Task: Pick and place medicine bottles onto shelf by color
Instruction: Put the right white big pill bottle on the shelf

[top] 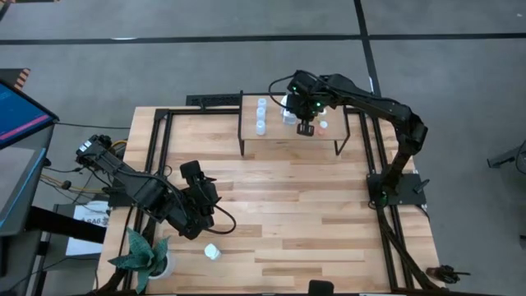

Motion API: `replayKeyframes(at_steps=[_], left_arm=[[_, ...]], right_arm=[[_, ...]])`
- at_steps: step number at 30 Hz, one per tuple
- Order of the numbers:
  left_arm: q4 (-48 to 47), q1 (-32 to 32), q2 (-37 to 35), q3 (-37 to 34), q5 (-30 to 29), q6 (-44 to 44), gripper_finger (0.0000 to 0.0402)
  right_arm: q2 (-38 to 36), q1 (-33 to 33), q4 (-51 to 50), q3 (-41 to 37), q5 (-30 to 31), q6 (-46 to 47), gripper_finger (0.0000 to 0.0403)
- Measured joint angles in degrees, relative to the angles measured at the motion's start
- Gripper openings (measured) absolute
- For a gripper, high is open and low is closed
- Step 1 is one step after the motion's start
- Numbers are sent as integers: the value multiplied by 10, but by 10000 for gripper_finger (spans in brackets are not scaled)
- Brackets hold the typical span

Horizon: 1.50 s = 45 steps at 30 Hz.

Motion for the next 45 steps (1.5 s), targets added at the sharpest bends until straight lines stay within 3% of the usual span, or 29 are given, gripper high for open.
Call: replayKeyframes(at_steps=[34,45], left_arm=[[0,0,0,0,0,0,247],[0,0,0,0,13,0,247]], right_arm=[[0,-5,51,0,0,14,11],[0,4,-13,0,-13,38,11]])
